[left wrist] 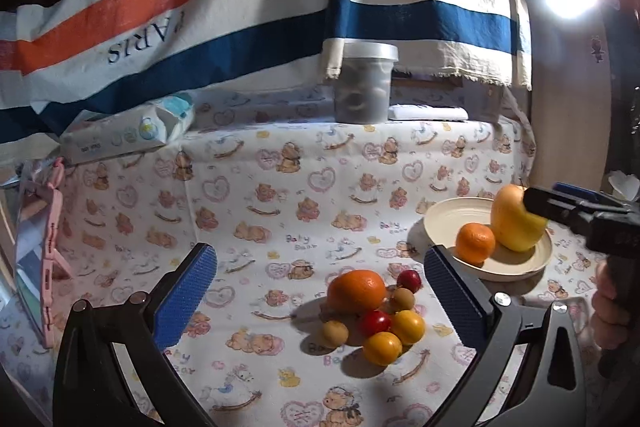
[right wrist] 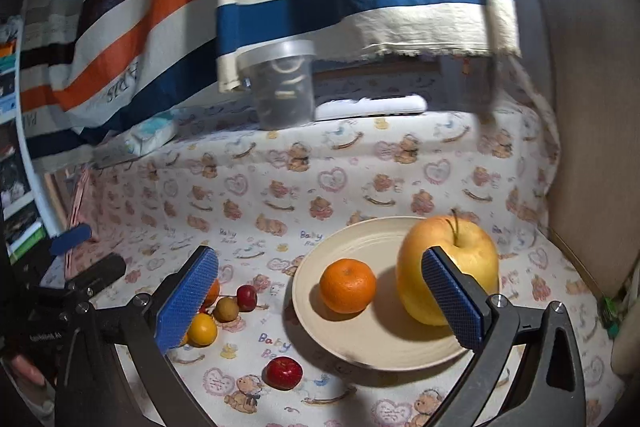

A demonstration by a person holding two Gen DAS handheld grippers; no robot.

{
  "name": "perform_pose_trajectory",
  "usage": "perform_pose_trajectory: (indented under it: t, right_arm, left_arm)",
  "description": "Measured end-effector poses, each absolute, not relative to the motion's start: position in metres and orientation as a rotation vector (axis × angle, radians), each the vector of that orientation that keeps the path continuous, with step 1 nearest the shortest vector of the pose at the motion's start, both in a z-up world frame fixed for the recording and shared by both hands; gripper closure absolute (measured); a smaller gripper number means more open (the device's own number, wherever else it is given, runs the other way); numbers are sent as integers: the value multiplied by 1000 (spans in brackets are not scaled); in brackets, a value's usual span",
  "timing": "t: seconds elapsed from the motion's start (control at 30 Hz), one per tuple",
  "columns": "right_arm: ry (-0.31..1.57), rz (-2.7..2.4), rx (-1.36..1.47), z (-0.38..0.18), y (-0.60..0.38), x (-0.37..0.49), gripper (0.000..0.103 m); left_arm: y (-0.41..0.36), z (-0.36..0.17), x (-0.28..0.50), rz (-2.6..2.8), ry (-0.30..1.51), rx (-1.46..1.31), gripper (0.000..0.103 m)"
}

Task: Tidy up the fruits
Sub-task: 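Open both tools and withdraw them from the plate, then grasp the red apple with the right tool while the left tool grasps a small orange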

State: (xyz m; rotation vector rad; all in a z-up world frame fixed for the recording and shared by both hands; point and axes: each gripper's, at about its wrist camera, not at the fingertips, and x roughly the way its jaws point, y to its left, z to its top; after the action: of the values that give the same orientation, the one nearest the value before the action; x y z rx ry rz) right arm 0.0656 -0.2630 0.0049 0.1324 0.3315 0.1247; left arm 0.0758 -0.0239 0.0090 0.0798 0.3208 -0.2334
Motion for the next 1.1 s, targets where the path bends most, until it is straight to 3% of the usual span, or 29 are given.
perform_pose_trajectory:
  t: [0.13,0.23,0.3,0.4,0.5,0.8,1.1]
  right_arm:
    - [434,220,102,1,-258,74,4]
    - [559,306,124,-8,-254,85,20]
    - [647,368,168,-18,-254,93,40]
    - [739,452,213,-30,-251,100,52]
    - [765,447,175,-36,-244,100,54]
    - [833,385,133,-48,-239,107,54]
    - [896,356,111,-58,-238,113,54]
  left_arm:
    - [-26,6,79,-240,348,89,0]
    - [-24,5,85,-217,379,83,0]
    - [-21,3,90,-217,417,68,0]
    - [-16,1,96,-228,479,54,1]
    - [-10,-1,101,-255,531,17,11]
    - [-14,-13,108,-323,643,2,24]
    - [-22,-17,107,-339,661,37,25]
